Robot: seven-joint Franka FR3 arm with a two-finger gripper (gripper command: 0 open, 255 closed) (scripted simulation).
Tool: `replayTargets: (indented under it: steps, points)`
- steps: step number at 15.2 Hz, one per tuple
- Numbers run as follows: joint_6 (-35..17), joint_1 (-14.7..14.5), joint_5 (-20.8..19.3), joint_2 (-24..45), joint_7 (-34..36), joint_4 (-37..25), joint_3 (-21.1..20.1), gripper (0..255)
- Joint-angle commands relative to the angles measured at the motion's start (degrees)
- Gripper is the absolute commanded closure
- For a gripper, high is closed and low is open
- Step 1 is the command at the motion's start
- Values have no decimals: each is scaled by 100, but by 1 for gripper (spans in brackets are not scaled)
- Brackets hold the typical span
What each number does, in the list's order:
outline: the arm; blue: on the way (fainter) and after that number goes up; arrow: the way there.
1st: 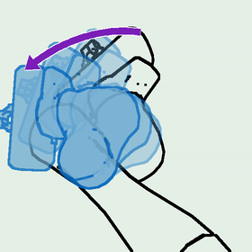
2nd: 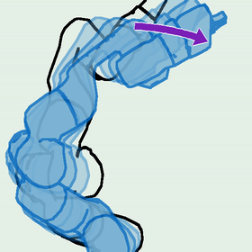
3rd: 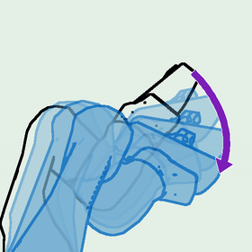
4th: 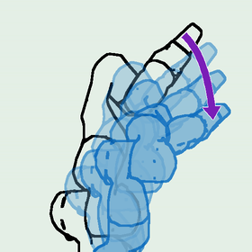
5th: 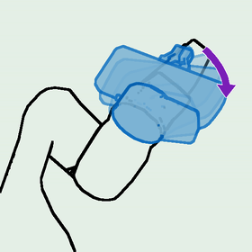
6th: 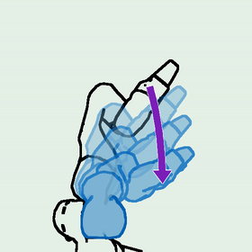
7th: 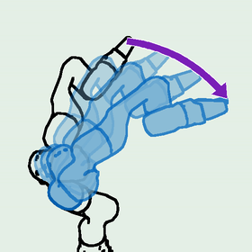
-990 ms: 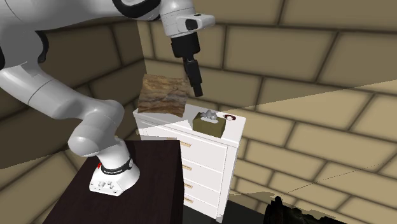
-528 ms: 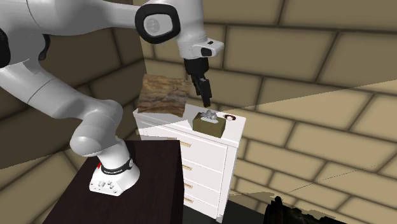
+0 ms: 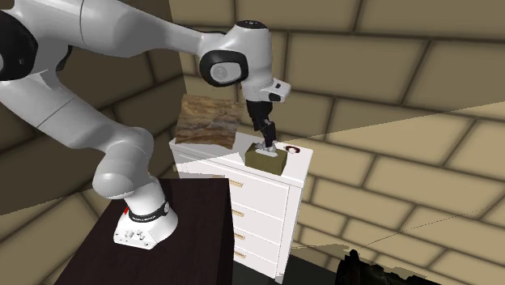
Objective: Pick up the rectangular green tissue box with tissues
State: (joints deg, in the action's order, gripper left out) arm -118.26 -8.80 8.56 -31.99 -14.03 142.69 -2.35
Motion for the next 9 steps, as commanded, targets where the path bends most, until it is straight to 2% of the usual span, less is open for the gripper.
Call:
replayTargets:
  steps: [1,9]
  points:
    - [-228,-166,230,219,-101,53,-17,0]
    - [-1188,-874,1279,1313,-720,133,-94,0]
